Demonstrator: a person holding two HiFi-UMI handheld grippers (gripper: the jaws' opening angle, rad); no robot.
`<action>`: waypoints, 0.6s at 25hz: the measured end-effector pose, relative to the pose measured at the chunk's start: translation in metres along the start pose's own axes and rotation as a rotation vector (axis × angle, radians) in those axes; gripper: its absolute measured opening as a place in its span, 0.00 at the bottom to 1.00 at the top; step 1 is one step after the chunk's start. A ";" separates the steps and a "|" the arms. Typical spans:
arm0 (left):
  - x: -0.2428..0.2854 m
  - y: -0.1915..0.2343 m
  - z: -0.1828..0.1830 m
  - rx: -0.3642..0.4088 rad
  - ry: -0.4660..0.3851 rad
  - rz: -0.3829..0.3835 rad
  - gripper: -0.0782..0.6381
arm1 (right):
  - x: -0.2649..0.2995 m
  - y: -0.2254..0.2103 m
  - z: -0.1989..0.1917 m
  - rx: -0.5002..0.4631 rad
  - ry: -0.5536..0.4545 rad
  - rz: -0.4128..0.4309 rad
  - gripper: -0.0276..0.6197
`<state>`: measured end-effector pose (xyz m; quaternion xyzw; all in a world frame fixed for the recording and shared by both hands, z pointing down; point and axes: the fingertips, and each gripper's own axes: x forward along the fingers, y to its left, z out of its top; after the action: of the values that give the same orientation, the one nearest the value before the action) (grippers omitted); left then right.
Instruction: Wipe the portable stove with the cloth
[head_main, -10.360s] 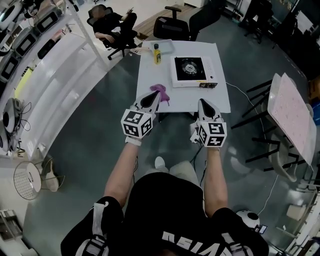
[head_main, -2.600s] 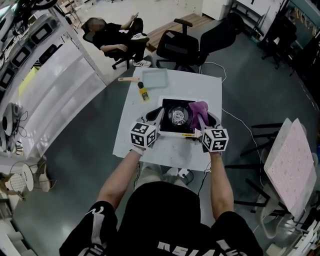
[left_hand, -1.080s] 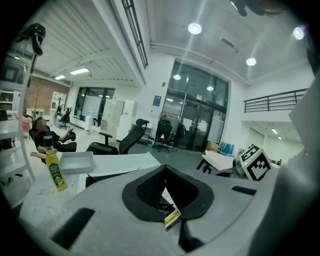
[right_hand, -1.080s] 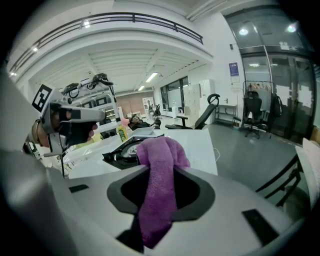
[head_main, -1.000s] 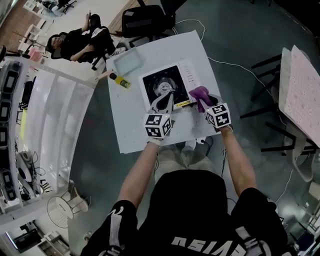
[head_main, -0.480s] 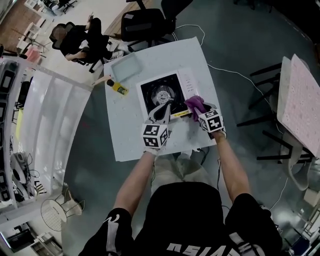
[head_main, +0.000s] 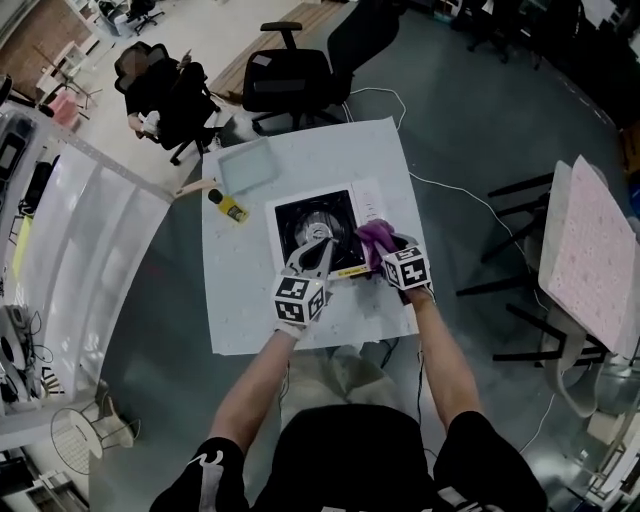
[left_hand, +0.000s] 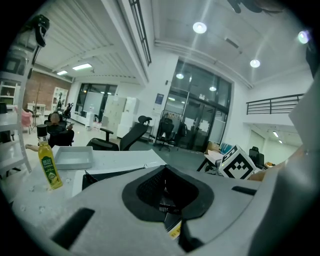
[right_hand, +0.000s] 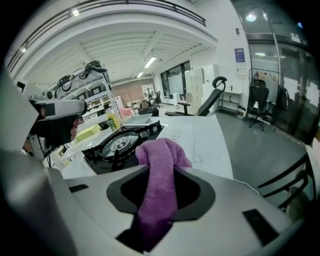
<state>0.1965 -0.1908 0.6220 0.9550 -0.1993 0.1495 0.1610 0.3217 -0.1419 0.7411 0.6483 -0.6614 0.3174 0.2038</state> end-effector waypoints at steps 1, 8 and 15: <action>0.003 0.001 0.001 -0.002 -0.003 -0.003 0.12 | 0.002 -0.002 0.003 0.001 -0.006 0.001 0.22; 0.019 0.000 0.006 0.002 0.004 -0.032 0.12 | 0.018 -0.007 0.020 0.008 -0.006 -0.001 0.22; 0.039 0.005 0.014 -0.002 -0.012 -0.040 0.12 | 0.030 -0.016 0.035 -0.002 -0.006 -0.023 0.22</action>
<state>0.2315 -0.2134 0.6244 0.9595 -0.1812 0.1401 0.1639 0.3404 -0.1872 0.7392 0.6564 -0.6548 0.3127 0.2061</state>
